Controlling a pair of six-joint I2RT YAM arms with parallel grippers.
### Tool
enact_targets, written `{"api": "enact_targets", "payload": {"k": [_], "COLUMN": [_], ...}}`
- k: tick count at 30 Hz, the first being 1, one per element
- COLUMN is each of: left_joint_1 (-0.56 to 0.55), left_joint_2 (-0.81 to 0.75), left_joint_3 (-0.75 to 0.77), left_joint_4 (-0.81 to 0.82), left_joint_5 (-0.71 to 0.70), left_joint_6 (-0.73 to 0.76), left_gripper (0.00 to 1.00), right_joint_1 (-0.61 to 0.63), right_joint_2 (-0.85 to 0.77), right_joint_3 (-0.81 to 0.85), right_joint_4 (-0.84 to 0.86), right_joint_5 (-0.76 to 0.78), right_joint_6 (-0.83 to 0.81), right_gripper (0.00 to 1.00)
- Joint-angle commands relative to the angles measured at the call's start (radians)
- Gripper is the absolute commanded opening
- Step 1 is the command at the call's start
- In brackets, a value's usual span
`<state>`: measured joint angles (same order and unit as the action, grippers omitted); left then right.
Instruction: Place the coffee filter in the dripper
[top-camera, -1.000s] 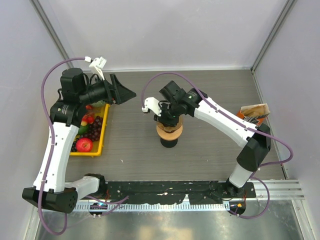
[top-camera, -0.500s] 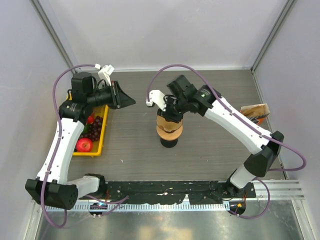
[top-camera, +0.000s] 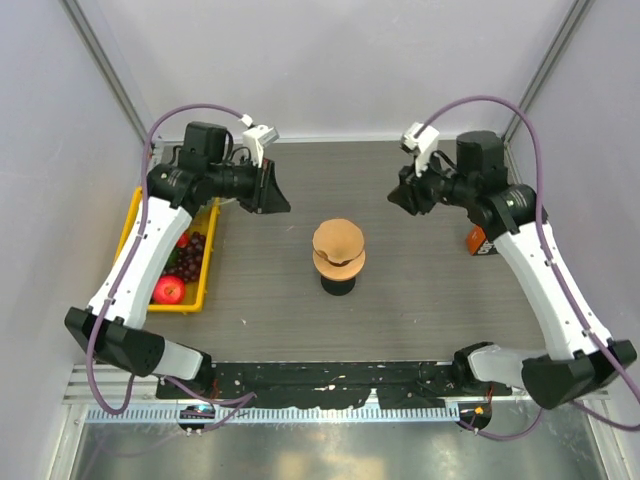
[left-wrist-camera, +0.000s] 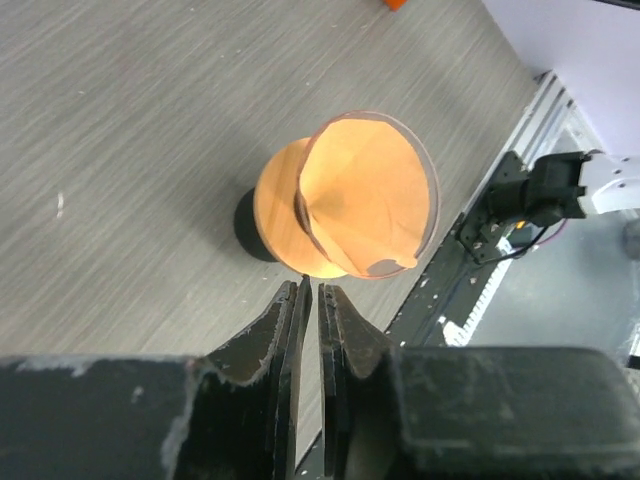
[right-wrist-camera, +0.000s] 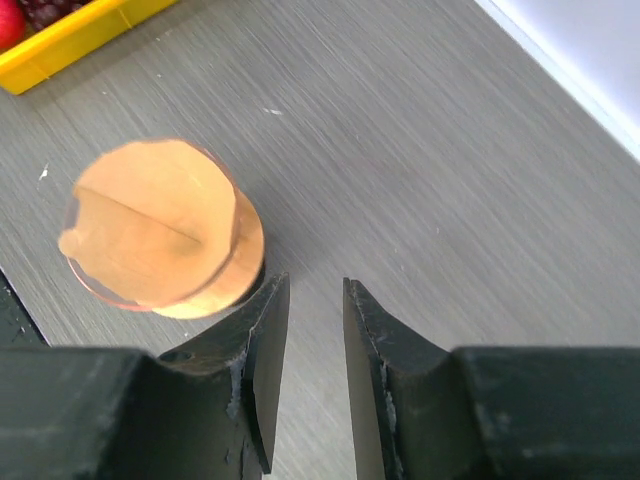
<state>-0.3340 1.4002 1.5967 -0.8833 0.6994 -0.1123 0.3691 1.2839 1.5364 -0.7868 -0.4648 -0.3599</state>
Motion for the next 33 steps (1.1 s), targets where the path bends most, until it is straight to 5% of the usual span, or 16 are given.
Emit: {"api": "enact_targets", "payload": {"k": [1, 11, 14, 19, 26, 33], "left_joint_1": [0.007, 0.154, 0.231, 0.291, 0.291, 0.291], "left_joint_2": [0.046, -0.035, -0.13, -0.251, -0.368, -0.432], "left_joint_3": [0.118, 0.036, -0.065, -0.171, -0.316, -0.4], "left_joint_4": [-0.175, -0.123, -0.039, -0.016, 0.001, 0.041], "left_joint_5": [-0.067, -0.09, -0.101, -0.214, -0.452, -0.511], "left_joint_6": [0.18, 0.174, 0.148, 0.154, 0.142, 0.122], "left_gripper": [0.2, 0.79, 0.99, 0.99, 0.99, 0.99], "right_joint_1": [-0.102, -0.283, -0.292, -0.294, -0.294, -0.295], "right_joint_2": [-0.119, -0.319, -0.357, -0.417, -0.494, -0.518], "right_joint_3": [-0.185, -0.504, -0.559, -0.593, -0.641, -0.65], "right_joint_4": [0.242, 0.463, 0.48, 0.478, 0.488, 0.482], "right_joint_5": [-0.11, -0.054, -0.023, 0.032, 0.094, 0.089], "right_joint_6": [0.131, 0.268, 0.291, 0.305, 0.288, 0.26], "right_gripper": [0.35, 0.43, 0.62, 0.98, 0.95, 0.96]}}
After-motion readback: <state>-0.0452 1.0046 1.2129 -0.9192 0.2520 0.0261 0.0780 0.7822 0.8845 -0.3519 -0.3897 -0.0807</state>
